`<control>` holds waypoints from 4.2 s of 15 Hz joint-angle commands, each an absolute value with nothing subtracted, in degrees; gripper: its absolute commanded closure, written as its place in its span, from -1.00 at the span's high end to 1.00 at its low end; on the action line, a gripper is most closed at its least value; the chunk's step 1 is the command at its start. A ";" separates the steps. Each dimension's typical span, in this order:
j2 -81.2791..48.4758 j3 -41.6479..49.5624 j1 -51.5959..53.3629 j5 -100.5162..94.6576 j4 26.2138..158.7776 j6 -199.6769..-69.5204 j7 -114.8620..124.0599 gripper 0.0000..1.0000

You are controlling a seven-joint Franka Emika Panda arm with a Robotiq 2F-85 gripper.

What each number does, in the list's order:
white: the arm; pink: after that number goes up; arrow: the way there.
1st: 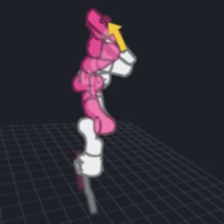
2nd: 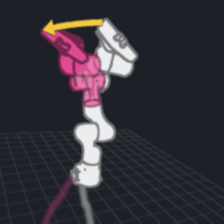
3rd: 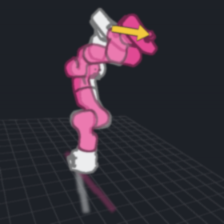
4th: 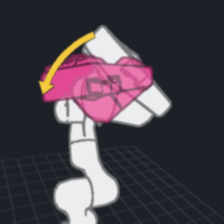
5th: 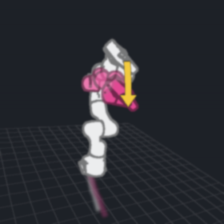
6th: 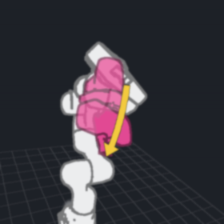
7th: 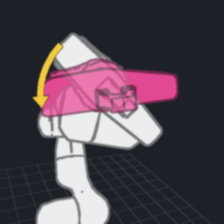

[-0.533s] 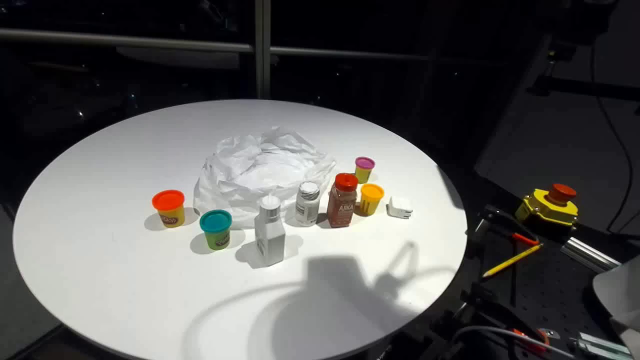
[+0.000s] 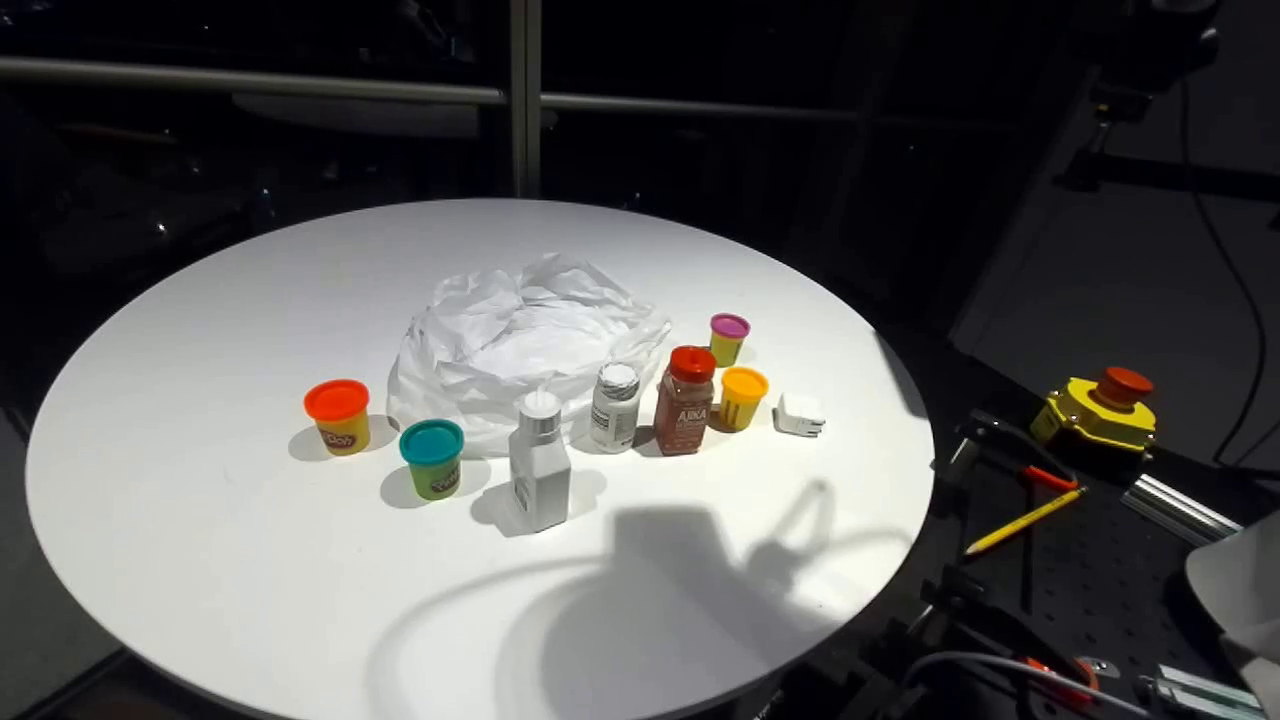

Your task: Put the bottles on the table in the plastic bag

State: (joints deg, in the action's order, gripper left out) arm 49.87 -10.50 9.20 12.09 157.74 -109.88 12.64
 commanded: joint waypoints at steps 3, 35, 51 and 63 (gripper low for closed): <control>37.28 -8.91 5.89 12.08 154.71 -122.26 10.57 1.00; -24.72 5.47 -4.62 3.04 128.98 -150.23 18.97 1.00; -25.15 6.97 -5.06 8.62 127.17 -149.31 17.14 -0.43; -24.00 4.13 9.05 2.32 120.62 -151.98 31.00 -0.43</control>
